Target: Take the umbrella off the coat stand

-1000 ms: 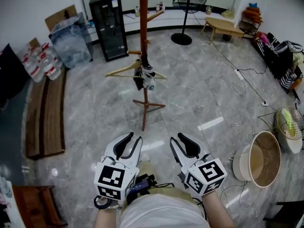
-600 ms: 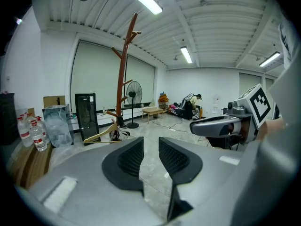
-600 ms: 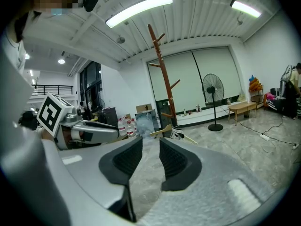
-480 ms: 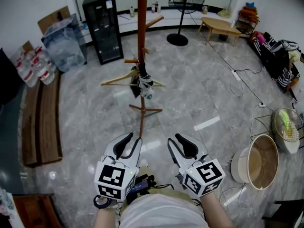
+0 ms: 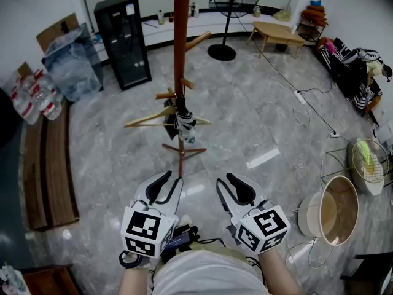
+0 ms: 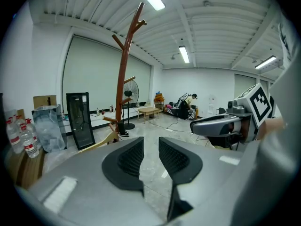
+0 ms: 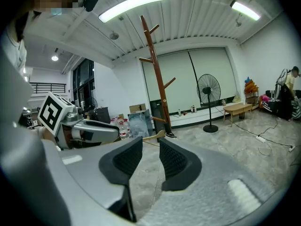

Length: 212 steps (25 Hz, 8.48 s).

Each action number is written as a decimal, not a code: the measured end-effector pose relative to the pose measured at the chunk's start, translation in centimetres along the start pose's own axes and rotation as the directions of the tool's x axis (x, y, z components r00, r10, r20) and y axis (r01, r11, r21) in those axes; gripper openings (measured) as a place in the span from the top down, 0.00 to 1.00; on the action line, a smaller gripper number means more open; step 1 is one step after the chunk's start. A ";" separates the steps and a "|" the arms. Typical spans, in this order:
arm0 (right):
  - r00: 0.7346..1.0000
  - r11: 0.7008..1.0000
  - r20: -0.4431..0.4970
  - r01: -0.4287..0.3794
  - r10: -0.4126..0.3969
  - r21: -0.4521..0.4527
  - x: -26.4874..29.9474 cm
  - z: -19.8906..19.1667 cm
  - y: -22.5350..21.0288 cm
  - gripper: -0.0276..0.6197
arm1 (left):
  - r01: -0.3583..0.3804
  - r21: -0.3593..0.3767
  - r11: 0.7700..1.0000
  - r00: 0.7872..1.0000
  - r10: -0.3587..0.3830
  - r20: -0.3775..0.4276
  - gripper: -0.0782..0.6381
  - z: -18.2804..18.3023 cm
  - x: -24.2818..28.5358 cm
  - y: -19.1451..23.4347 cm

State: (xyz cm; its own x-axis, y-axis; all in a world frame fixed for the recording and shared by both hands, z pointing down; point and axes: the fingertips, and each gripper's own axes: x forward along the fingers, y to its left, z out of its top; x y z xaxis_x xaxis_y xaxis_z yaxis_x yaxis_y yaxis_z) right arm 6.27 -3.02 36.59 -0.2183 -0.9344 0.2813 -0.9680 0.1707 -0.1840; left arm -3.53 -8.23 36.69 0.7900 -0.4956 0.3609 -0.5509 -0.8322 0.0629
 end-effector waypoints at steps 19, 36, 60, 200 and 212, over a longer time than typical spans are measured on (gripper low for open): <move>0.998 0.998 0.010 0.057 -0.058 0.011 7.6 2.8 -1.9 0.79 | 0.030 0.023 0.999 1.000 -0.030 0.004 0.76 2.7 4.7 6.8; 0.999 0.999 0.018 0.037 -0.037 -0.008 10.6 4.1 -3.1 0.79 | 0.028 0.034 0.999 1.000 -0.028 0.001 0.76 2.7 6.5 8.7; 0.993 0.990 -0.084 -0.096 0.088 -0.101 19.6 5.6 -7.8 0.79 | -0.115 -0.037 0.993 0.993 0.115 -0.010 0.76 3.4 9.6 12.3; 0.949 0.950 0.040 0.312 -0.312 -0.006 -2.9 4.1 -12.1 0.95 | 0.531 0.276 0.801 0.835 -0.550 -0.009 0.87 8.2 13.4 -14.5; 0.910 0.910 0.027 0.412 -0.413 0.050 -8.1 2.7 -14.8 0.95 | 0.634 0.299 0.713 0.760 -0.647 -0.068 0.87 7.8 14.6 -20.2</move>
State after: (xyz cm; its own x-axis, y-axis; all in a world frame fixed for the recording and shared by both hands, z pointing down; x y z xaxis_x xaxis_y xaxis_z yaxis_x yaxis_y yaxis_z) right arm 22.70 1.15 34.53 0.2049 -0.9296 0.3063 -0.9646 -0.2450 -0.0982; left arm 21.22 -0.56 33.38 0.9382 0.1785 0.2964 0.1884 -0.9821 -0.0047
